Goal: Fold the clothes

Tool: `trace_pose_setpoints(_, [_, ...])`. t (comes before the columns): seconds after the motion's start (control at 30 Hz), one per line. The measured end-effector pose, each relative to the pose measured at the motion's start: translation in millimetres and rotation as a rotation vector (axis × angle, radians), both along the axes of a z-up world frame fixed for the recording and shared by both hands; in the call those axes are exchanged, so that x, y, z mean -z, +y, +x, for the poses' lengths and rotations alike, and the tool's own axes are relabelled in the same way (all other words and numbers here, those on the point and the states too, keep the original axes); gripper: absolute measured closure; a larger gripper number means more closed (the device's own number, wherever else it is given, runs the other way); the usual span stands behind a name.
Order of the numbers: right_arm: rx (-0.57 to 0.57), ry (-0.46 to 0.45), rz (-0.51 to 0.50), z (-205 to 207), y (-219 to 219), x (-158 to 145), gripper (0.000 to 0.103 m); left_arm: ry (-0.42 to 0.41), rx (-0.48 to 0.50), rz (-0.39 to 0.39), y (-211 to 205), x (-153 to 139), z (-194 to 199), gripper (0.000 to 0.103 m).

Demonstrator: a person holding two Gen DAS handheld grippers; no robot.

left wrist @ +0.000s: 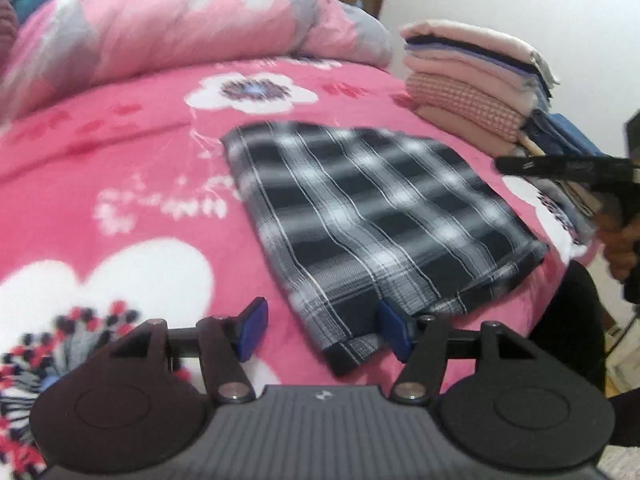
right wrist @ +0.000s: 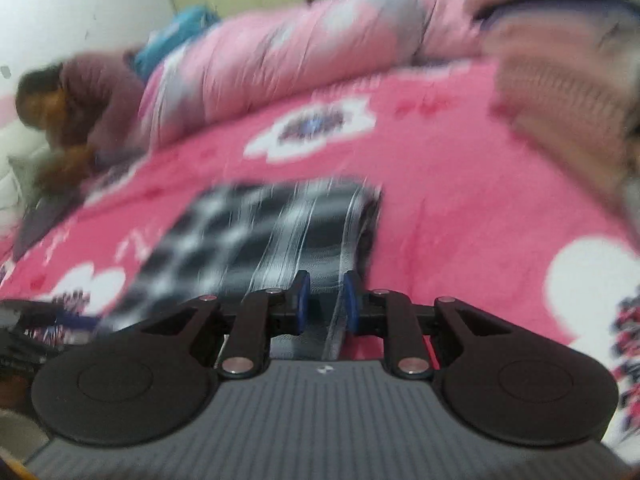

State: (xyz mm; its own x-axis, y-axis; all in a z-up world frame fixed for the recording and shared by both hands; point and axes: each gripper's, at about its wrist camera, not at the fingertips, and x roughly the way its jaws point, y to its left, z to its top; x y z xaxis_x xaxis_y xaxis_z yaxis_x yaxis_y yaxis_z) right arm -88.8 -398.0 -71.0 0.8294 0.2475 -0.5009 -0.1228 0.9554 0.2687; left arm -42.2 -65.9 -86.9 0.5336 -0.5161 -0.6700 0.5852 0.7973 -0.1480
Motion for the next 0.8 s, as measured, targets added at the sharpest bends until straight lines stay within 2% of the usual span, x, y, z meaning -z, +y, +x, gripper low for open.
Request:
trace_pose_setpoints(0.1, [-0.064,-0.107,-0.004,-21,3,-17,0.084,-0.035,-0.017,-0.010,-1,-10,-8,0.041])
trace_pose_setpoints(0.17, [-0.142,-0.150,-0.035,-35,10,-15,0.085,-0.049,-0.012,-0.006,-5,-14,-11,0.041])
trace_pose_setpoints(0.23, [-0.159,-0.106,-0.056,-38,12,3,0.086,-0.048,0.008,0.018,-16,-13,-10,0.041])
trace_pose_setpoints(0.3, [-0.100,-0.020,-0.073,-34,7,24,0.086,-0.050,0.019,0.047,-26,-12,-11,0.041])
trace_pose_setpoints(0.33, [-0.065,0.025,-0.082,-31,4,34,0.079,-0.053,0.023,0.062,-31,-13,-11,0.041])
trace_pose_setpoints(0.37, [-0.039,0.021,-0.034,-33,-3,36,0.080,-0.061,0.025,0.075,-35,-14,-12,0.041])
trace_pose_setpoints(0.4, [-0.021,-0.011,0.010,-39,-9,33,0.080,-0.077,0.026,0.081,-37,-17,-13,0.041])
trace_pose_setpoints(0.53, [0.026,-0.120,0.023,-50,-18,13,0.080,-0.107,0.025,0.084,-42,-25,-11,0.041])
trace_pose_setpoints(0.8, [-0.003,-0.210,-0.044,-12,-8,-1,0.080,-0.080,0.020,0.088,-64,-13,12,0.041])
